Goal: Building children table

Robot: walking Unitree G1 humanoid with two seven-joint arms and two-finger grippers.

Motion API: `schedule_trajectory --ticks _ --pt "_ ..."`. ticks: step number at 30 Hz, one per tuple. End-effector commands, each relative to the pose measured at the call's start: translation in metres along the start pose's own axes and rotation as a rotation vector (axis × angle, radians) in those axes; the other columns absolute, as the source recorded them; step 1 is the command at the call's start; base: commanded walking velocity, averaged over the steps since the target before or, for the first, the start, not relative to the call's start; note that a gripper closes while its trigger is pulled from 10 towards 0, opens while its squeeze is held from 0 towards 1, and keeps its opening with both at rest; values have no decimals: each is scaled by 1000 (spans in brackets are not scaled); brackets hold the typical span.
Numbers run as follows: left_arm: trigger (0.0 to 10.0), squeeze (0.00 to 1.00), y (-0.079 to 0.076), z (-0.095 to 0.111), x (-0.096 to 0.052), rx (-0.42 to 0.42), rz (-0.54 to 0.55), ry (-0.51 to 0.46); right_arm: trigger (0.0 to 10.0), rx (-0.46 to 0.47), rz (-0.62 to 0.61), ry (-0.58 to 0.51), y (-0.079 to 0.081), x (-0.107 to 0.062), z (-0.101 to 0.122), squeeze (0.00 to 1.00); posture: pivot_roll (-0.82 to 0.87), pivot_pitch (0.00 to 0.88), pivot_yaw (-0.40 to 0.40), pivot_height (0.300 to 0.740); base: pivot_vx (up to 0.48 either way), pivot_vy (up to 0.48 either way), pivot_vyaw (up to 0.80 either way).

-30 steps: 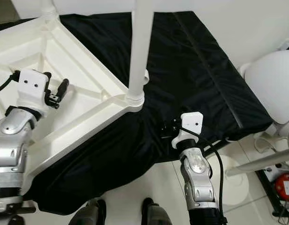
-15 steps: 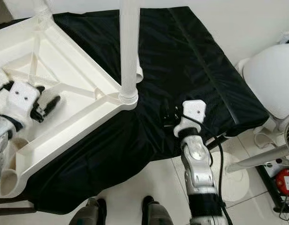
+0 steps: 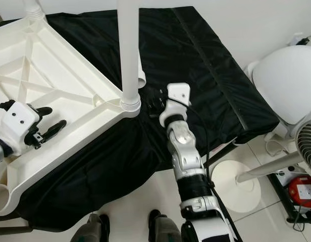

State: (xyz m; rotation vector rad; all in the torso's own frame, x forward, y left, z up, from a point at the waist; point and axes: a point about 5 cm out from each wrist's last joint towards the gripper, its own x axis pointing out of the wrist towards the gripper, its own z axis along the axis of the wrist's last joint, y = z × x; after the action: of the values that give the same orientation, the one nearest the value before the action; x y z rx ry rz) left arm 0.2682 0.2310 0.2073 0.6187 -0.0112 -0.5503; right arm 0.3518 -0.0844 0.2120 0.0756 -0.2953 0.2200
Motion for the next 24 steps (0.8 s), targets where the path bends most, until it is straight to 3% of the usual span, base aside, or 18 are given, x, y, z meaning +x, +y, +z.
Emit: schedule_trajectory --ticks 1,6,7,12,18,21,24 --pt "10000 0 -23 -4 -3 -43 -195 30 10000 26 -1 27 4 3 -7 0 123 211 -76 740 0 0 0" --pt "10000 0 -28 -2 -6 -61 -230 26 10000 36 2 25 8 9 -5 0 130 207 -82 740 0 0 0" --pt "10000 0 -34 -2 -7 -53 -269 30 10000 65 2 26 14 18 -1 0 132 205 -84 740 0 0 0" --pt "10000 0 -44 0 -6 -80 -309 14 10000 88 -1 31 21 26 2 0 129 202 -84 740 0 0 0" --pt "10000 0 -55 9 0 -112 -314 -19 10000 147 2 18 31 34 6 0 122 198 -83 740 0 0 0" --pt "10000 0 -51 9 11 -88 -237 -26 10000 109 -11 -25 26 27 7 0 119 192 -88 740 0 0 0" --pt "10000 0 -48 9 12 -72 -217 -27 10000 99 -8 -49 23 23 8 0 116 190 -89 740 0 0 0"
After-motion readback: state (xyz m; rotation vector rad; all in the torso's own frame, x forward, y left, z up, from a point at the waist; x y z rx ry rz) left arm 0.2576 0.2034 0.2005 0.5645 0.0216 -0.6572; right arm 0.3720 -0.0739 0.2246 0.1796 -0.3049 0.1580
